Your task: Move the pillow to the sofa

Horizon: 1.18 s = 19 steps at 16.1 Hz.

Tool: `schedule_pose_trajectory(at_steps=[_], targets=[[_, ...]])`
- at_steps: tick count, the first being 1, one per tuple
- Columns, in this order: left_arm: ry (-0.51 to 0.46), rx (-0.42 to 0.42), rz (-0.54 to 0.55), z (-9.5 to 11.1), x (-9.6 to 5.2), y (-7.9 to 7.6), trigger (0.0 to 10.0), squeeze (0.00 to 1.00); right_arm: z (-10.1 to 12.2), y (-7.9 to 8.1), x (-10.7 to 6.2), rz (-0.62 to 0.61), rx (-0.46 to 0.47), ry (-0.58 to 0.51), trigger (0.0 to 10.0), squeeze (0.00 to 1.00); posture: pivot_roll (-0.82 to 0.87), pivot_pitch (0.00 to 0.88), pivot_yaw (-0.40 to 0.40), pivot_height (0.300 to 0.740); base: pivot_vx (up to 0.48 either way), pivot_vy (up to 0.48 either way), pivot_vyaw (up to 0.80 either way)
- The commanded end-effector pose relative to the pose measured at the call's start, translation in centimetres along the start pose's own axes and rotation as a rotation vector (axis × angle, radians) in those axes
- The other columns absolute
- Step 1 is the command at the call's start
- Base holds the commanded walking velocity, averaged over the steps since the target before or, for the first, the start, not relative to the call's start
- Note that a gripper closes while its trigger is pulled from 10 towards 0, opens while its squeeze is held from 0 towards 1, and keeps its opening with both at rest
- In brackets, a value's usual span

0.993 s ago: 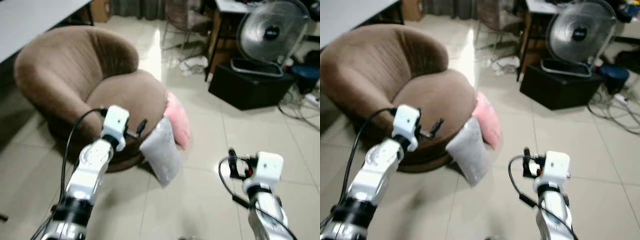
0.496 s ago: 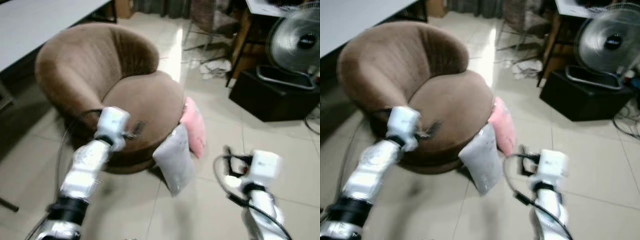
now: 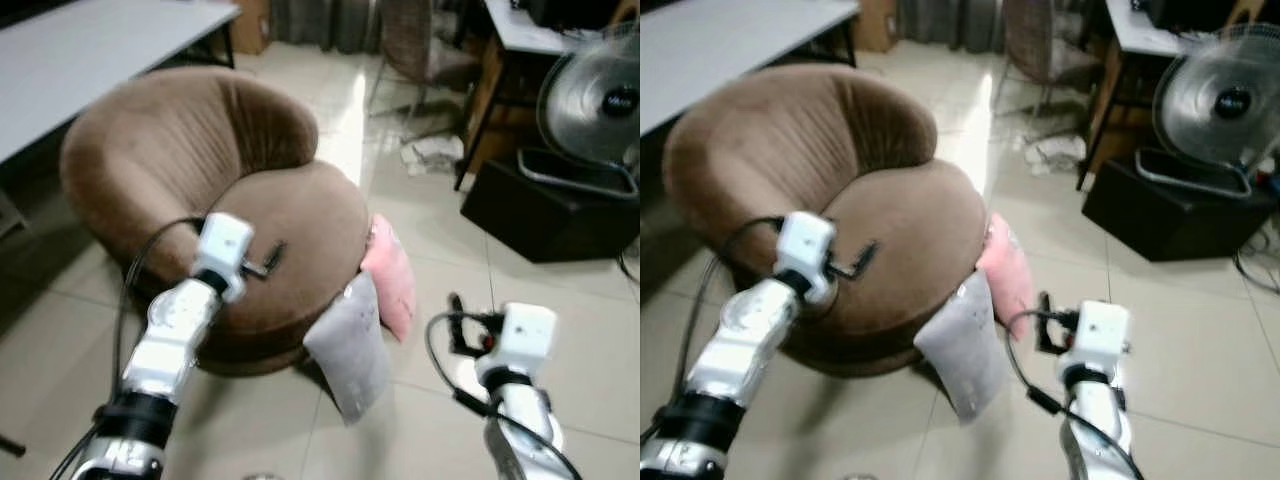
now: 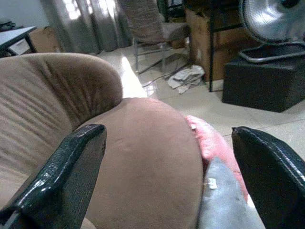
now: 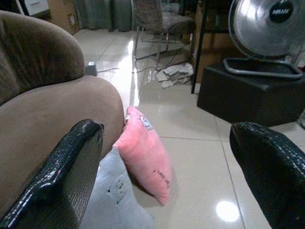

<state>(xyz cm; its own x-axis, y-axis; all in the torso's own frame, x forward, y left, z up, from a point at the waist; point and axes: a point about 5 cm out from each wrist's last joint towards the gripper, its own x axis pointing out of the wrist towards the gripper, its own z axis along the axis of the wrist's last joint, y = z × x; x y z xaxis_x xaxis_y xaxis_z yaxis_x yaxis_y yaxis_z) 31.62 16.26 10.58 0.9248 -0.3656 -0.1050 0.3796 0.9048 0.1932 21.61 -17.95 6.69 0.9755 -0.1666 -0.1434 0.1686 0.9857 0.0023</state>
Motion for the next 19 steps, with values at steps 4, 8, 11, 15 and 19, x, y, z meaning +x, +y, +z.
schedule_pose_trajectory(at_steps=[4, 8, 11, 15, 19], targets=[[-0.026, 0.007, -0.044, 0.7, 0.8, -1.0, 10.0, 0.00, 0.3, -1.1, 0.1, -0.040, -0.006, -0.007, 10.0, 0.00, 0.04, 0.025, 0.017, 0.740, 0.373, 0.000, -0.35], [-0.032, 0.002, -0.051, 0.8, 1.0, -1.3, 10.0, 0.00, 0.4, -1.2, 0.2, -0.040, -0.003, -0.010, 10.0, 0.00, 0.04, 0.024, 0.018, 0.740, 0.376, 0.000, -0.80], [-0.036, 0.001, -0.060, 0.8, 1.1, -1.5, 10.0, 0.00, 0.4, -1.2, 0.1, -0.042, -0.002, -0.010, 10.0, 0.00, 0.03, 0.026, 0.019, 0.740, 0.373, 0.000, -0.80], [-0.055, 0.001, -0.102, 1.0, 1.1, -2.3, 10.0, 0.00, 0.4, -1.2, 0.0, -0.026, -0.027, -0.017, 10.0, 0.00, 0.03, 0.024, 0.018, 0.740, 0.092, 0.000, -0.40], [-0.063, 0.007, -0.104, 0.9, 1.1, -2.2, 10.0, 0.00, 0.1, -0.8, -0.1, 0.010, -0.022, 0.002, 10.0, 0.00, 0.03, 0.024, 0.015, 0.740, 0.000, 0.182, 0.00]])
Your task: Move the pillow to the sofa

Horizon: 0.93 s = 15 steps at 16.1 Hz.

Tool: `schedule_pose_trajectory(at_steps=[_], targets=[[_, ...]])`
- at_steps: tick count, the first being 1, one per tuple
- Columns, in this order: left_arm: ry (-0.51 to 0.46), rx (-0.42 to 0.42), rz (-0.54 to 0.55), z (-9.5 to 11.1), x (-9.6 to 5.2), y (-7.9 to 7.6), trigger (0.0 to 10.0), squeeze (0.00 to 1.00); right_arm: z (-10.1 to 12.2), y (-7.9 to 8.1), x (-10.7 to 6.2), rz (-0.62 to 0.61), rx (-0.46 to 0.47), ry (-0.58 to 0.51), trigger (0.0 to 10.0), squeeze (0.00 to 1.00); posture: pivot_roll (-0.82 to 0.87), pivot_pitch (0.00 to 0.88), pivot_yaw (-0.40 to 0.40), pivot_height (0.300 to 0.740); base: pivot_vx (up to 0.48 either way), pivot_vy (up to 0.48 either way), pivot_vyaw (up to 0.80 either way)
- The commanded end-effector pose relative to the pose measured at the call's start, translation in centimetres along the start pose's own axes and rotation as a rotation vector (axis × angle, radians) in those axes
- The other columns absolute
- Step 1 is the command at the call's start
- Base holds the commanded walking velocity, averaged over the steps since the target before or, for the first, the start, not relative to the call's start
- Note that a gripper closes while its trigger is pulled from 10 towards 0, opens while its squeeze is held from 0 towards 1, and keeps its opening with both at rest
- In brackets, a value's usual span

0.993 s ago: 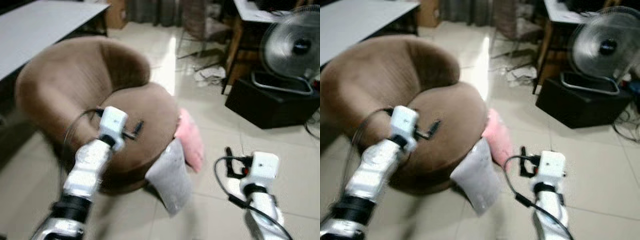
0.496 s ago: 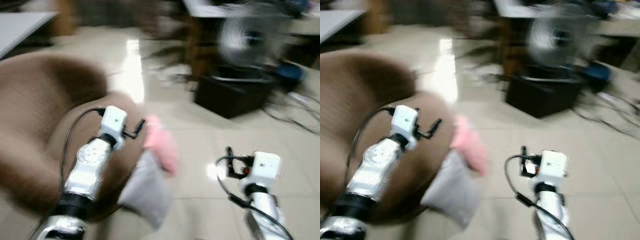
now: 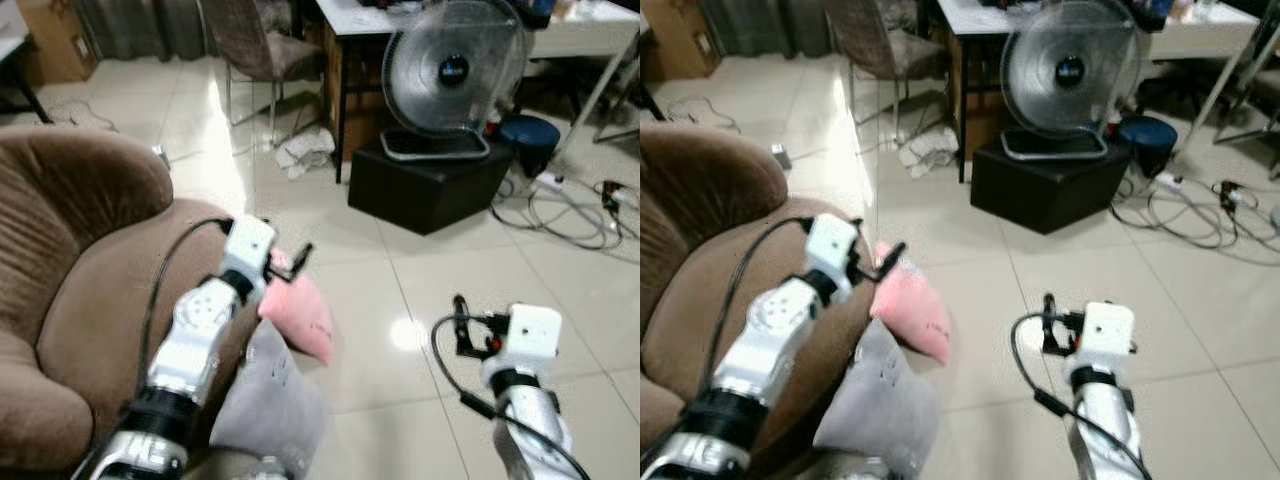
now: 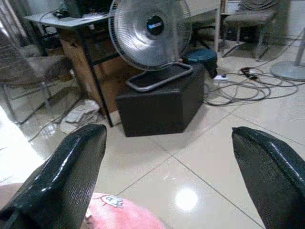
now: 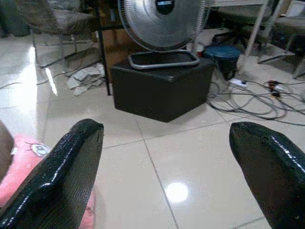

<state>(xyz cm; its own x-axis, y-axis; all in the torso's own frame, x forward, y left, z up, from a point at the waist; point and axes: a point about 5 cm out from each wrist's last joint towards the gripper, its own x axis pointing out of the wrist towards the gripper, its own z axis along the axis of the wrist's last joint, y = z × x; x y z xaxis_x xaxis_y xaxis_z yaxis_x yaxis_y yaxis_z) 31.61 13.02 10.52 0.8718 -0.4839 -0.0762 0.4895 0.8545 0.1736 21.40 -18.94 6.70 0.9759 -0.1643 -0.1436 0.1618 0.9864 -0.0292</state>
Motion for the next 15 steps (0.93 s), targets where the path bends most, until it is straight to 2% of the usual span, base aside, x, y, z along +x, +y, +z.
schedule_pose_trajectory(at_steps=[1, 8, 9, 11, 13, 14, 15], targets=[[-0.007, 0.020, 0.021, 0.28, -0.23, 0.88, 10.0, 0.00, 0.10, 0.20, 0.01, 0.012, 0.012, 0.003, 10.0, 0.00, 0.04, 0.025, 0.012, 0.740, 0.000, 0.424, -0.52], [-0.008, 0.031, 0.020, 0.34, -0.14, 1.01, 10.0, 0.00, 0.12, 0.33, 0.18, 0.014, 0.013, 0.002, 10.0, 0.00, 0.04, 0.023, 0.017, 0.740, 0.000, 0.453, -0.65], [-0.009, 0.066, 0.015, 0.44, -0.17, 0.96, 10.0, 0.00, 0.14, 0.34, 0.18, 0.014, 0.010, -0.002, 10.0, 0.00, 0.04, 0.023, 0.016, 0.740, 0.000, 0.000, 0.00], [-0.013, 0.106, 0.007, 0.42, -0.42, 0.79, 10.0, 0.00, 0.10, 0.46, 0.19, 0.022, 0.004, -0.001, 10.0, 0.00, 0.04, 0.025, 0.014, 0.740, 0.000, -0.480, 0.00], [0.000, 0.079, 0.034, 0.12, -0.61, 0.98, 10.0, 0.00, -0.06, 0.66, 0.25, 0.040, -0.011, 0.009, 10.0, 0.00, 0.05, 0.027, 0.012, 0.740, 0.000, -0.480, 0.00], [0.004, 0.027, 0.062, -0.07, -0.76, 1.17, 10.0, 0.00, -0.13, 0.77, 0.30, 0.053, -0.020, 0.013, 10.0, 0.00, 0.05, 0.027, 0.012, 0.740, 0.000, 0.000, 0.00], [0.012, 0.029, 0.069, -0.17, -0.85, 1.20, 10.0, 0.00, -0.17, 0.81, 0.32, 0.059, -0.026, 0.016, 10.0, 0.00, 0.05, 0.027, 0.012, 0.740, 0.000, 0.000, 0.00]])
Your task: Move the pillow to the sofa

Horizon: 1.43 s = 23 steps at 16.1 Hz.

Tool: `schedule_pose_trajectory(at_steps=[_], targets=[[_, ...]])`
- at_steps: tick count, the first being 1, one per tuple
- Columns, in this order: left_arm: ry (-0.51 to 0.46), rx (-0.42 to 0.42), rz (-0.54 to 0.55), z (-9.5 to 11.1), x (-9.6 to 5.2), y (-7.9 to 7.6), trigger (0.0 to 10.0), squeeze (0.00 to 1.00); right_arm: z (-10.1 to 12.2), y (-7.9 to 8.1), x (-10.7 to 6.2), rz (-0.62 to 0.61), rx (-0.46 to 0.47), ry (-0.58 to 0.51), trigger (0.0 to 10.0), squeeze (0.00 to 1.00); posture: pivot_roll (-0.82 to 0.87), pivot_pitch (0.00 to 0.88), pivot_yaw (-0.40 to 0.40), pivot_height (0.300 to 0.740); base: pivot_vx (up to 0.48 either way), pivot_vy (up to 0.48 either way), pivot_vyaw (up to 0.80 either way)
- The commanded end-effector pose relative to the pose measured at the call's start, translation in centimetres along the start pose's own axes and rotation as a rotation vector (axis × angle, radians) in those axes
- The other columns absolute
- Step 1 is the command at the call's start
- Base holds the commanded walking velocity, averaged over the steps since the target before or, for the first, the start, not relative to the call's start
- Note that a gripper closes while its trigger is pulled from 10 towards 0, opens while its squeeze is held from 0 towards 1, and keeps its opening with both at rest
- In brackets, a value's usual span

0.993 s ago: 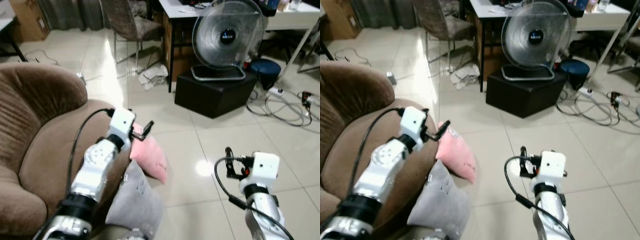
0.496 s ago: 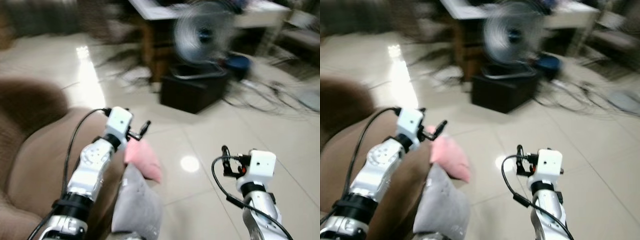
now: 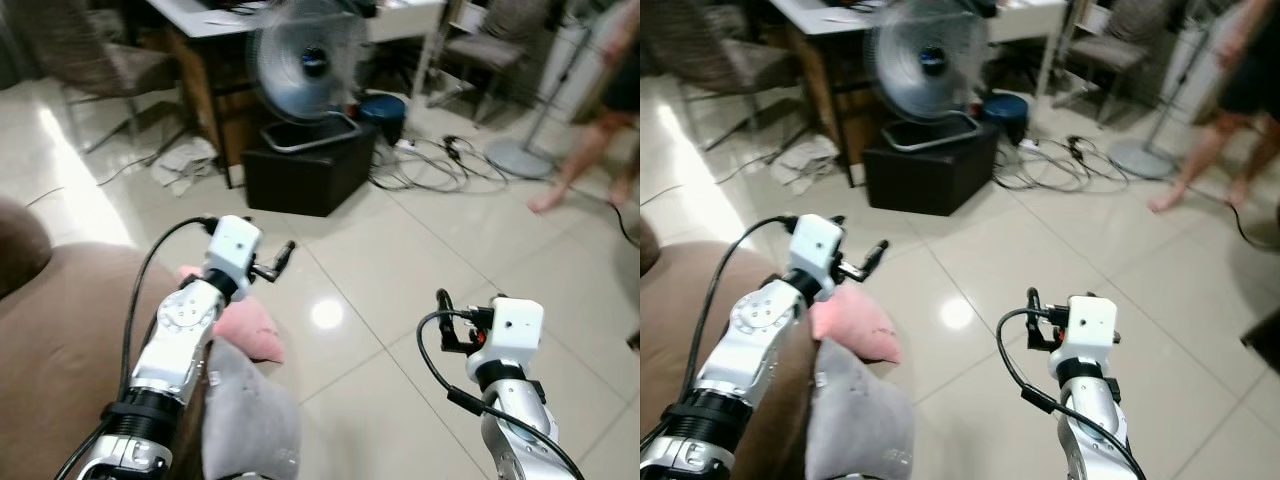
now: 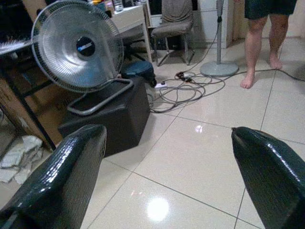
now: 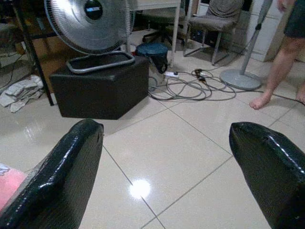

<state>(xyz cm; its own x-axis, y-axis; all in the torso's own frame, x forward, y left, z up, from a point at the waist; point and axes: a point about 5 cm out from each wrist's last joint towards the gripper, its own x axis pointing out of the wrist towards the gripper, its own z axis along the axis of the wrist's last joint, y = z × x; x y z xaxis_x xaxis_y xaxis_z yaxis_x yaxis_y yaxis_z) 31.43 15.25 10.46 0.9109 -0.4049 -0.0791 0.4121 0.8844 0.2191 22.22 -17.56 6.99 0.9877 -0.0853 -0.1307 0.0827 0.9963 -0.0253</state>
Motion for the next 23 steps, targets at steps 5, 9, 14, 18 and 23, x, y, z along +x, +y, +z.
schedule_pose_trajectory(at_steps=[5, 9, 14, 18, 23], targets=[[-0.005, 0.042, 0.001, -0.1, -0.5, -1.2, 10.0, 0.00, -1.0, 0.7, -0.4, 0.177, -0.088, 0.072, 10.0, 0.00, 0.05, 0.029, -0.008, 0.740, 0.000, 0.000, 0.48], [-0.010, 0.029, 0.013, 0.2, -0.5, -1.1, 10.0, 0.00, -1.3, 1.4, -0.5, 0.261, -0.099, 0.084, 10.0, 0.00, 0.06, 0.025, -0.009, 0.740, 0.253, -0.207, 0.80], [-0.028, -0.030, -0.050, 0.2, -0.4, -2.0, 10.0, 0.00, -1.6, 0.8, -0.7, 0.200, -0.096, 0.091, 10.0, 0.00, 0.05, 0.020, 0.000, 0.740, 0.190, -0.105, 0.32], [-0.020, -0.036, -0.044, 0.2, 0.0, -2.0, 10.0, 0.00, -1.6, -0.1, -1.0, 0.097, -0.081, 0.079, 10.0, 0.00, 0.05, 0.020, 0.007, 0.740, 0.000, 0.000, 0.00], [-0.010, -0.046, -0.013, 0.1, 0.1, -1.6, 10.0, 0.00, -1.3, 0.0, -0.7, 0.111, -0.084, 0.065, 10.0, 0.00, 0.04, 0.019, 0.002, 0.702, 0.000, 0.000, 0.00]])
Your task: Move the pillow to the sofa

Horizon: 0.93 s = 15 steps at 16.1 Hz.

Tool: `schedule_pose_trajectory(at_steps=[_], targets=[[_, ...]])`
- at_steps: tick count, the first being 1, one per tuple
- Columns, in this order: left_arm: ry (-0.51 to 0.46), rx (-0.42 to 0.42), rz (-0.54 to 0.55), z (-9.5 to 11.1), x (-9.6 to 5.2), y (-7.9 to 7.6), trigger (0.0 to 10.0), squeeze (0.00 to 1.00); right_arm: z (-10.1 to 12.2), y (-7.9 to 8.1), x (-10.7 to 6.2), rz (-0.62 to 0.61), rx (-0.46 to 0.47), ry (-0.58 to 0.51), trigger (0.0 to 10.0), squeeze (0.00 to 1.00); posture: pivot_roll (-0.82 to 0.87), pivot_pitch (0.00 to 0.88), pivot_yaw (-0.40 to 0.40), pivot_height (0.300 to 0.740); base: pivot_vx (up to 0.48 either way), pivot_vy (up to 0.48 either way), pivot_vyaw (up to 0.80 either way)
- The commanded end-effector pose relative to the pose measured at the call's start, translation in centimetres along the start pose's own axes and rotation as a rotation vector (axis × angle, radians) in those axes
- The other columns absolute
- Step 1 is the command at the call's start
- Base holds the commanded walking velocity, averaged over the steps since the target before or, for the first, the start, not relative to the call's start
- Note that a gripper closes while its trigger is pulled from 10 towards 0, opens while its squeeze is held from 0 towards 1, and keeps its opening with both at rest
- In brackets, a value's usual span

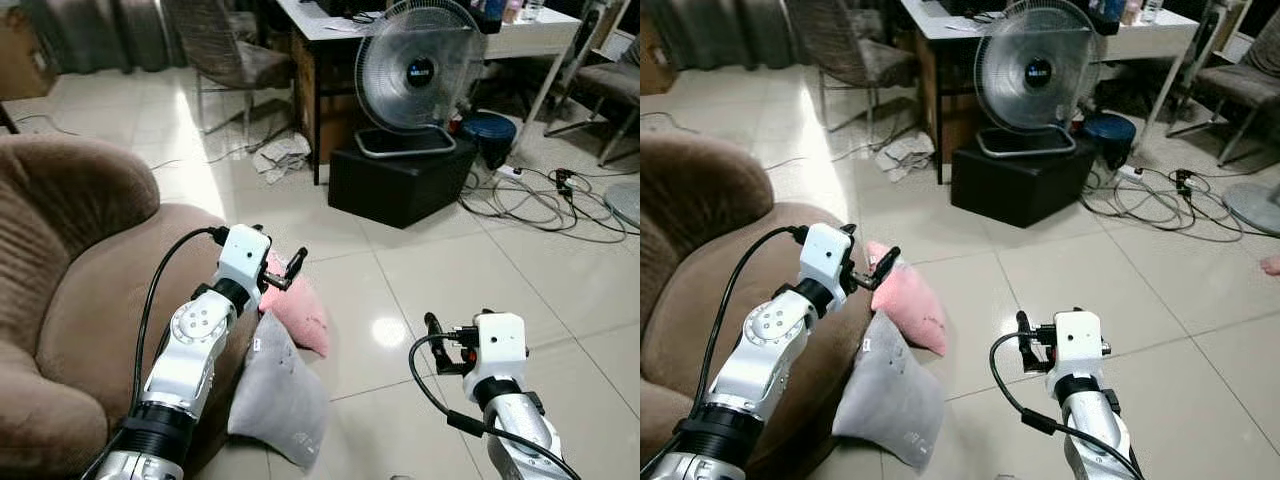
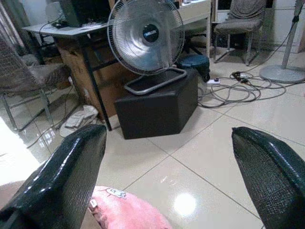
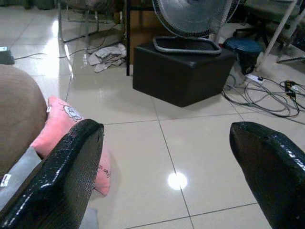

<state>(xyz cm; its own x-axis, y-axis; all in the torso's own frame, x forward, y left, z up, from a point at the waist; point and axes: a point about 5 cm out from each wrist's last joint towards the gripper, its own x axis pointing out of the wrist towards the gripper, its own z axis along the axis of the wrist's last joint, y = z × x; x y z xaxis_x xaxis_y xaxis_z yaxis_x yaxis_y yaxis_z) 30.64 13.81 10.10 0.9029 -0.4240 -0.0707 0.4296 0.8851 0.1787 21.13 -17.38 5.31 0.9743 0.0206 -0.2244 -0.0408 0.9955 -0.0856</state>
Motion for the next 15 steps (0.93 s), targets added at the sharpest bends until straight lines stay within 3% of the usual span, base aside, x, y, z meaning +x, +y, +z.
schedule_pose_trajectory(at_steps=[1, 10, 15], targets=[[0.016, -0.008, 0.014, -0.14, 0.14, 0.14, 10.0, 0.00, 0.54, 0.07, 0.18, 0.015, -0.002, -0.024, 10.0, 0.00, 0.05, 0.023, -0.006, 0.687, 0.000, 0.000, 0.00], [0.042, -0.010, 0.032, -0.52, 0.13, 0.09, 10.0, 0.00, 0.63, 0.11, 0.20, 0.036, -0.008, -0.022, 10.0, 0.00, 0.05, 0.032, -0.018, 0.597, 0.000, 0.000, 0.00], [0.020, 0.001, 0.011, -0.20, 0.09, -0.02, 10.0, 0.00, 0.47, 0.07, 0.21, 0.036, -0.015, -0.014, 10.0, 0.00, 0.05, 0.034, -0.018, 0.592, 0.051, 0.000, 0.00]])
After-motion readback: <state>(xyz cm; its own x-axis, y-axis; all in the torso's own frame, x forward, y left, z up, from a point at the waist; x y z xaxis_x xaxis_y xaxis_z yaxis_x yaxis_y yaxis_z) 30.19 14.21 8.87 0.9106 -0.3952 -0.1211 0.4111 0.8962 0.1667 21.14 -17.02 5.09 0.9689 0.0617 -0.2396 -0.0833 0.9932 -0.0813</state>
